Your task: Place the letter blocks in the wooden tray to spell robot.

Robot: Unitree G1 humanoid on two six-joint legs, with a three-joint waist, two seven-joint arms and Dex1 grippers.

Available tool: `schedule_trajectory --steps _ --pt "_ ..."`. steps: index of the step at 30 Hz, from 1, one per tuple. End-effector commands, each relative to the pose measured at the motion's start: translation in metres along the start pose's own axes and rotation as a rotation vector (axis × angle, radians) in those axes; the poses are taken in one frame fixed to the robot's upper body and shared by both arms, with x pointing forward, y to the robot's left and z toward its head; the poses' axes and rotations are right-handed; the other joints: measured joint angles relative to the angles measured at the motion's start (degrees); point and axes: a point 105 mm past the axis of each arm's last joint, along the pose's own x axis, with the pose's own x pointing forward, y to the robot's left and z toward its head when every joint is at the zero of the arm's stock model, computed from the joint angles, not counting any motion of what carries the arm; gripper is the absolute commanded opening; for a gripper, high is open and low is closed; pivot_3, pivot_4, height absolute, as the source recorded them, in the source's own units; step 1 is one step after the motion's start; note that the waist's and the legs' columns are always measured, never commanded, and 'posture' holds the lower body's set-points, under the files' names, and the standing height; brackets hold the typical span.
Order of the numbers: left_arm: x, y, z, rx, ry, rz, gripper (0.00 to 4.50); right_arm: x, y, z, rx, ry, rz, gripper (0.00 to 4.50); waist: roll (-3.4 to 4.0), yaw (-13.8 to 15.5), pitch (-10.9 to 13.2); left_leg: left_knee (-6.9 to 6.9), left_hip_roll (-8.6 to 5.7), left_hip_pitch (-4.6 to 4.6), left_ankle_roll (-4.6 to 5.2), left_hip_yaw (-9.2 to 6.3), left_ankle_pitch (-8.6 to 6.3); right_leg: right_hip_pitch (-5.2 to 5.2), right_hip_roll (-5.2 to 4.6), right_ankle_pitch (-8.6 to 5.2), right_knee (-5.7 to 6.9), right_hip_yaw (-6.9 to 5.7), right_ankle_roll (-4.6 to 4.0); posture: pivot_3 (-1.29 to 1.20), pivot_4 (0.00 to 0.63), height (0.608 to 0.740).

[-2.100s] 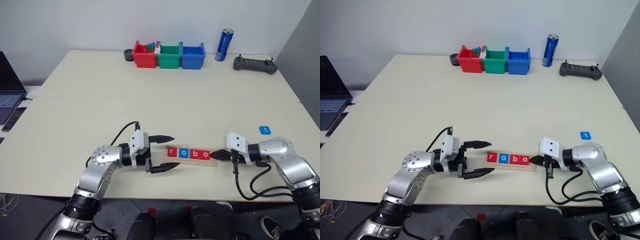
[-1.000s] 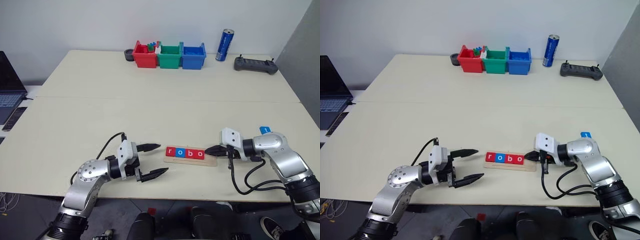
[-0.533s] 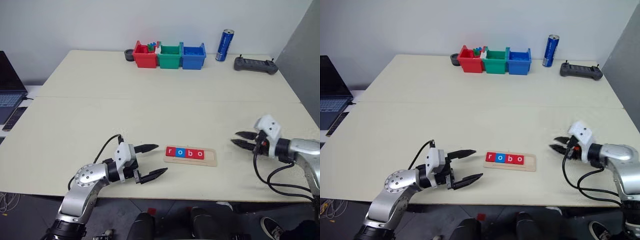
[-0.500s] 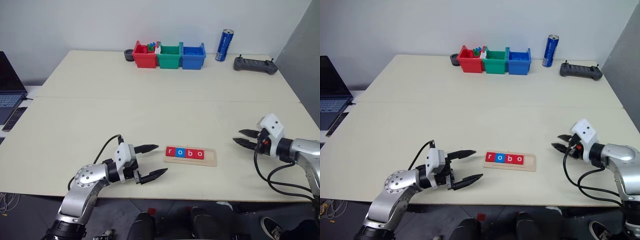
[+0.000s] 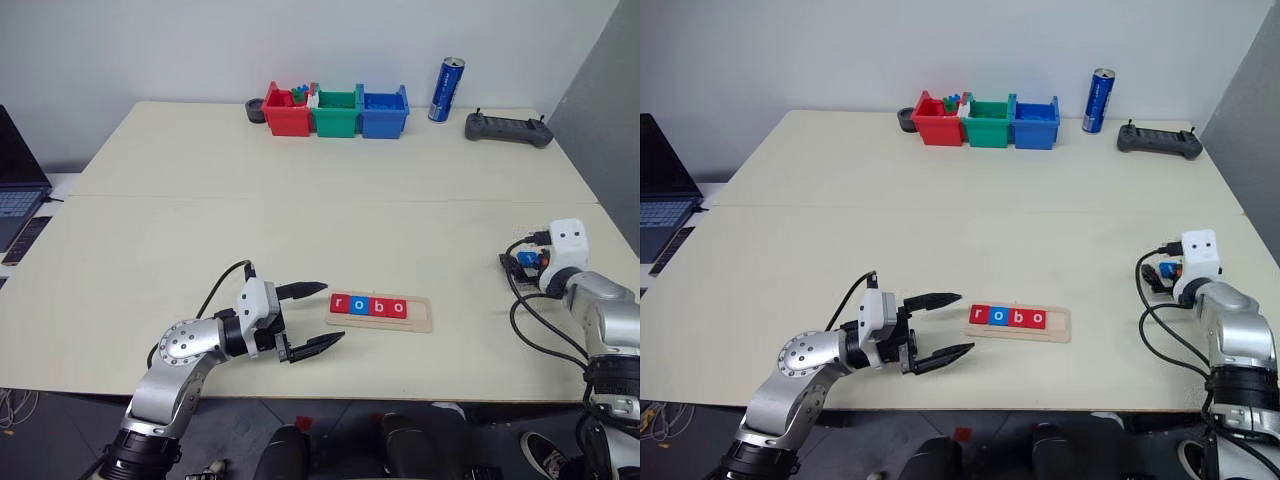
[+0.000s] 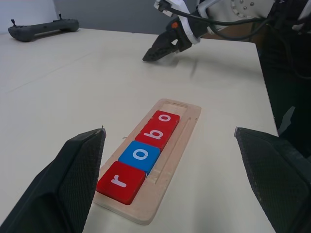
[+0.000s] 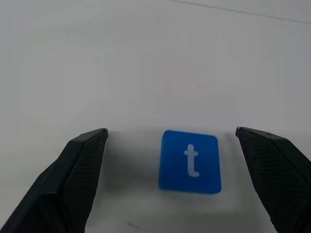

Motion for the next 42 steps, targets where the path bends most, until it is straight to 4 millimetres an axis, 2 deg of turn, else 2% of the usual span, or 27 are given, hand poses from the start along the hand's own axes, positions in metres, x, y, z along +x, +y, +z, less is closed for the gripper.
schedule_trajectory --steps 1,8,9,11,17,18,21,23,27,30,32,37,40,42 --pt "-0.001 0.0 0.007 0.019 -0.018 -0.003 4.5 0.002 -0.011 0.005 0.055 -0.014 -0.055 4.48 0.0 -0.2 0.0 0.0 0.0 0.0 0.0 0.0 0.0 0.0 0.0 0.0 0.0 0.0 0.0 0.0 0.15 0.74" --pt "-0.006 -0.003 0.006 0.02 -0.008 0.006 4.5 0.002 -0.007 -0.01 0.152 0.066 -0.054 4.48 0.02 -0.4 0.0 0.01 0.0 0.01 0.0 -0.01 0.0 0.01 0.0 0.0 0.02 0.0 0.0 0.0 0.15 0.74" --pt "-0.006 -0.003 0.006 0.02 -0.006 0.008 4.5 0.001 -0.004 -0.012 0.172 0.081 -0.048 4.31 0.02 -0.4 0.0 0.01 0.0 0.0 0.0 -0.02 0.0 0.01 0.0 0.0 0.02 -0.01 0.0 0.0 0.15 0.74" --pt "-0.007 -0.004 0.006 0.02 -0.004 0.011 4.5 -0.003 0.003 -0.016 0.195 0.099 -0.031 3.86 0.02 -0.3 0.0 0.0 0.0 0.0 0.0 -0.03 0.0 0.01 0.0 0.0 0.01 -0.02 0.0 0.0 0.15 0.74" --pt "-0.008 -0.004 0.006 0.018 0.001 0.016 4.5 -0.009 0.012 -0.017 0.21 0.103 -0.029 1.68 0.03 -0.4 0.0 -0.01 0.0 0.0 0.01 -0.05 0.0 0.01 0.0 0.0 0.01 -0.03 0.0 0.0 0.15 0.74" --pt "-0.008 -0.004 0.007 0.017 0.001 0.016 4.5 -0.01 0.013 -0.016 0.204 0.1 -0.03 1.44 0.03 -0.4 0.0 -0.01 0.0 0.0 0.01 -0.05 0.0 0.01 0.0 0.0 0.01 -0.03 0.0 0.0 0.15 0.74" --pt "-0.009 -0.004 0.007 0.014 0.001 0.016 4.5 -0.017 0.021 -0.012 0.17 0.09 -0.011 1.46 0.04 -0.4 0.0 -0.01 0.0 0.0 0.01 -0.04 0.0 0.01 0.0 -0.01 0.0 -0.03 0.0 0.0 0.15 0.74" --pt "-0.009 -0.005 0.008 0.013 0.001 0.016 4.5 -0.029 0.034 -0.012 0.143 0.098 0.04 1.46 0.04 -0.4 0.0 -0.04 0.0 -0.01 0.01 -0.06 0.0 0.0 0.0 -0.01 -0.01 -0.04 0.0 0.0 0.15 0.74" --pt "-0.012 -0.004 0.009 0.01 0.007 0.02 4.5 -0.066 0.073 -0.02 0.111 0.147 0.17 1.46 0.09 -0.3 -0.1 -0.09 0.05 -0.02 0.01 -0.11 -0.01 -0.01 0.03 -0.03 0.0 -0.07 -0.04 0.0 0.15 0.74" --pt "-0.012 -0.003 0.008 0.007 0.009 0.021 4.5 -0.084 0.094 -0.028 0.112 0.191 0.215 1.46 0.12 -0.5 -0.1 -0.08 0.07 -0.01 0.01 -0.11 -0.01 -0.02 0.06 -0.04 0.0 -0.07 -0.04 0.0 0.15 0.74" --pt "-0.011 -0.003 0.008 0.006 0.008 0.02 4.5 -0.09 0.102 -0.033 0.122 0.215 0.225 1.46 0.12 -0.6 -0.1 -0.07 0.08 0.01 0.01 -0.09 0.0 -0.02 0.08 -0.06 0.0 -0.07 -0.05 0.0 0.15 0.74" --pt "-0.009 -0.003 0.009 0.005 0.006 0.015 4.5 -0.094 0.108 -0.046 0.151 0.27 0.204 1.46 0.09 -0.6 -0.1 -0.07 0.09 0.01 0.0 -0.09 0.0 -0.02 0.08 -0.24 -0.01 -0.08 0.19 0.0 0.15 0.74" --pt "-0.009 -0.002 0.009 0.006 0.007 0.014 4.5 -0.095 0.109 -0.041 0.163 0.25 0.203 2.5 0.09 -0.6 -0.1 -0.08 0.09 0.01 0.0 -0.09 0.0 -0.02 0.08 -0.25 -0.02 -0.08 0.18 0.0 0.15 0.74" --pt "-0.009 -0.002 0.009 0.006 0.006 0.013 4.5 -0.09 0.099 -0.03 0.168 0.208 0.175 3.16 0.09 -0.6 -0.1 -0.08 0.09 0.01 0.0 -0.09 0.0 -0.02 0.08 -0.25 -0.02 -0.08 0.17 0.0 0.15 0.74"
